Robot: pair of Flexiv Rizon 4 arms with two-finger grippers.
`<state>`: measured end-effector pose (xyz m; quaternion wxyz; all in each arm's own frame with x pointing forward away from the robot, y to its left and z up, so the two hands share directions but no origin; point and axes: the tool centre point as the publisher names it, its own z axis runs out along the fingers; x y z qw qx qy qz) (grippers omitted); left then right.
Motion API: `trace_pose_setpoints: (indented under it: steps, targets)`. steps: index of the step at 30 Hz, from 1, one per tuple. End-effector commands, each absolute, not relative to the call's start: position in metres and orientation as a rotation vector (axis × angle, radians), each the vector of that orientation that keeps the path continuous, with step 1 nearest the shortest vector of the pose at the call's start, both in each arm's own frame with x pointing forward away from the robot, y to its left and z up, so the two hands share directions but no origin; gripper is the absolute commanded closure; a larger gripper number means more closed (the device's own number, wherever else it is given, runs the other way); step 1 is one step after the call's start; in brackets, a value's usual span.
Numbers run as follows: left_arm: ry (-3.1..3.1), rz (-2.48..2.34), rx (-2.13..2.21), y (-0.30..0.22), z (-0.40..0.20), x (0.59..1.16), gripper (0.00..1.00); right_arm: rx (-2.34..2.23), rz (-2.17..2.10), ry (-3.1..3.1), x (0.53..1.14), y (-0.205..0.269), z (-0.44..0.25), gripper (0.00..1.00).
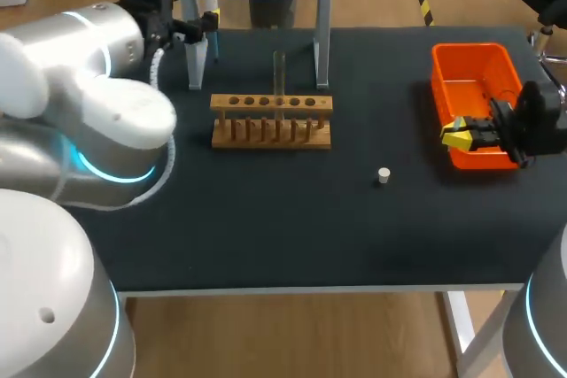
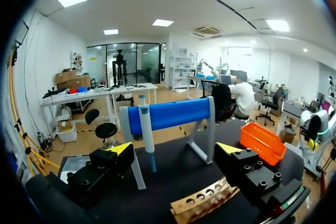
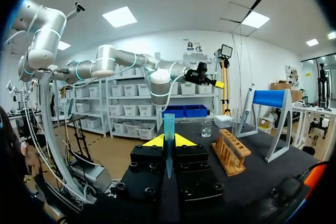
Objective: Invert the test tube, pick up the pipette, mount the tip to pipette, aspirate from beaker and dispense into the tube, eject the tip, return the pipette, and cap with the stopper.
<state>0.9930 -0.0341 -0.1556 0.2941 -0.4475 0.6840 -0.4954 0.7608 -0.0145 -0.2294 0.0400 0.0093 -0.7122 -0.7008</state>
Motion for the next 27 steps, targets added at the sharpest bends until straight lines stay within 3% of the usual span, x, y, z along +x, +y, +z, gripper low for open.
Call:
trace_pose_setpoints:
  steps: [1,27]
  targets:
    - [1.598,-1.061,-1.324,-0.045,-0.157,1.007,0.00,0.030,-2.147,-2.182,0.761,-0.015,-0.230,1.00]
    - [1.444,-0.889,-1.423,-0.048,-0.181,1.071,0.00,0.030,-2.147,-2.182,0.761,-0.015,-0.230,1.00]
